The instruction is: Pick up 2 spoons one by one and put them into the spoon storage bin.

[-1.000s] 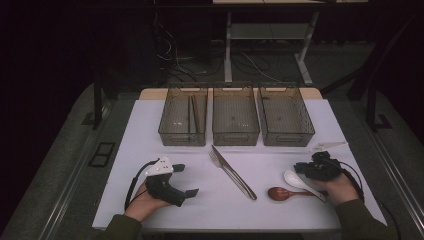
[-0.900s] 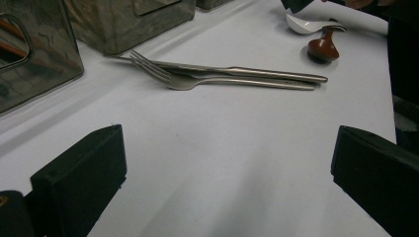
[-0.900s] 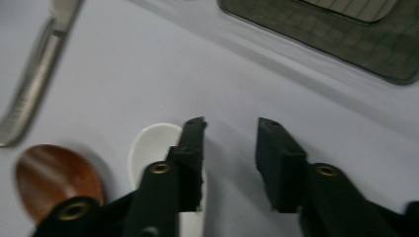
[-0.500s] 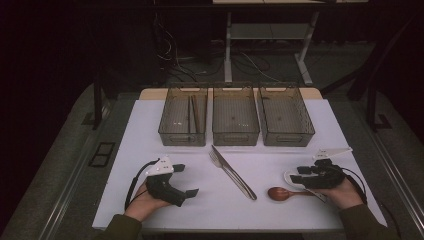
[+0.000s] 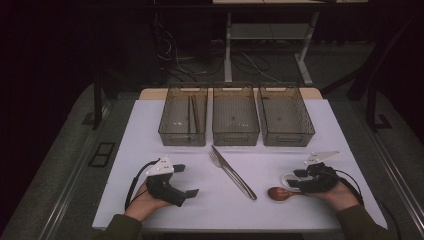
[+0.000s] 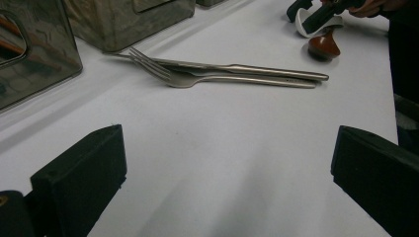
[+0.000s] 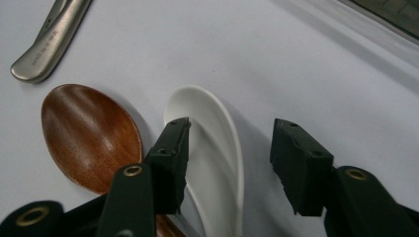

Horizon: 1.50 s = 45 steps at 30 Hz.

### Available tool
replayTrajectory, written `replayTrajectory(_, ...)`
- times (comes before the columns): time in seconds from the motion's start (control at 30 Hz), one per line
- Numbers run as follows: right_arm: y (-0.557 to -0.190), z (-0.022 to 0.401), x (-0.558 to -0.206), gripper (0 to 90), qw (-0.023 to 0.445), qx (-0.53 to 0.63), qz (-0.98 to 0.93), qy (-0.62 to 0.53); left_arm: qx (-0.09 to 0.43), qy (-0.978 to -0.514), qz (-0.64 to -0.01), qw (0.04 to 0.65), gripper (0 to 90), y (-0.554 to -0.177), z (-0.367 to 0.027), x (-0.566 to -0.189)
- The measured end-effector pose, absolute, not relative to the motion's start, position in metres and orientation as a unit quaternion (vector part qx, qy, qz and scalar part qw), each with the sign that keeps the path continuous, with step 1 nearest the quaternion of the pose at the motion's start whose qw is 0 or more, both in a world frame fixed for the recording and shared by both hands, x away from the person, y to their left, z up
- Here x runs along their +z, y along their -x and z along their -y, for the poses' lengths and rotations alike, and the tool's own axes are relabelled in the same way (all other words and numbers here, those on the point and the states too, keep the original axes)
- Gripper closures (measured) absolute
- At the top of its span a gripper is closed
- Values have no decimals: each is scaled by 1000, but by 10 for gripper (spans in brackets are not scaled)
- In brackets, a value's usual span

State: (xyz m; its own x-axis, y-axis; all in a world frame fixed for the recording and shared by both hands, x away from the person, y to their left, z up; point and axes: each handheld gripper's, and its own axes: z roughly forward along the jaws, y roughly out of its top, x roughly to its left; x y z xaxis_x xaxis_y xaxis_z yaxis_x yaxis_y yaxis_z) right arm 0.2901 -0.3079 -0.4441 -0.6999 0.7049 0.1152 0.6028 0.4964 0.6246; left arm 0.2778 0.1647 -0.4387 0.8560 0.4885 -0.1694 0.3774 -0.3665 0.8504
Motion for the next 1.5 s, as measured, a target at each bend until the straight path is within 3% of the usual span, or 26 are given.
replayTrajectory(0.13,-287,305,-444,605,65,331,-870,-358,56,-824,-263,499,0,-278,-165,-439)
replayTrajectory(0.5,-283,299,-442,637,81,312,-886,-334,56,-824,-262,499,0,-278,-165,-439)
replayTrajectory(0.6,-283,301,-439,744,84,318,-882,-337,56,-825,-261,498,0,-278,-165,-439)
replayTrajectory(0.77,-284,303,-437,797,78,322,-883,-334,57,-825,-261,498,0,-278,-165,-438)
replayTrajectory(1.5,-287,307,-424,811,107,319,-875,-348,51,-824,-266,497,0,-279,-167,-440)
